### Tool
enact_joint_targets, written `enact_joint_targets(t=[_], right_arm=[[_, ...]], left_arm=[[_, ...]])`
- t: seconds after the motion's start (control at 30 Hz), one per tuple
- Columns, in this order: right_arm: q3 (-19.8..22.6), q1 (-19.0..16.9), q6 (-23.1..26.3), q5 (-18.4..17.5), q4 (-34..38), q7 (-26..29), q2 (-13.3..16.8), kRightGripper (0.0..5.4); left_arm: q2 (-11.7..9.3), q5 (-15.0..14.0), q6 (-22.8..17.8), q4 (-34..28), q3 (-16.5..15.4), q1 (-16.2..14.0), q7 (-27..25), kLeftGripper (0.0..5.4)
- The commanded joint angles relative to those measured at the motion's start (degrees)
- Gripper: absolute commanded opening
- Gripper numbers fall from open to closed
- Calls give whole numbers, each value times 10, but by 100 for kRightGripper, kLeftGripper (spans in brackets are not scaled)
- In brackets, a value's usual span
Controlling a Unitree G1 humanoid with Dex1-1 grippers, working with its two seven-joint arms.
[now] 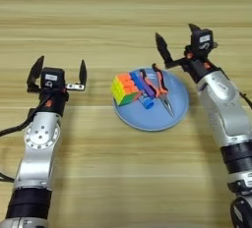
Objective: Move the objects on the table
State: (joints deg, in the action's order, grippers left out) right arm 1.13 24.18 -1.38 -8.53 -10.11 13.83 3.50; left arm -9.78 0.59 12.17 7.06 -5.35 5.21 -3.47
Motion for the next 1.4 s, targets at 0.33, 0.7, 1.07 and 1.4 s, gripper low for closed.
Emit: enact_joint_targets(t=[0.33, 0.7, 1.07, 1.4], right_arm=[[78, 41, -34, -19, -101, -8, 51, 538], [84, 45, -38, -24, -116, -10, 53, 538], [140, 70, -43, -21, -228, -58, 98, 538], [142, 65, -63, -28, -248, -50, 95, 538]], left_arm=[[-49, -54, 9, -51, 1, -56, -128, 540], [-96, -101, -4, -118, 22, -119, -247, 540], [-101, -40, 10, -83, 92, -95, -268, 540], [-93, -26, 23, -17, 117, -49, -276, 540]])
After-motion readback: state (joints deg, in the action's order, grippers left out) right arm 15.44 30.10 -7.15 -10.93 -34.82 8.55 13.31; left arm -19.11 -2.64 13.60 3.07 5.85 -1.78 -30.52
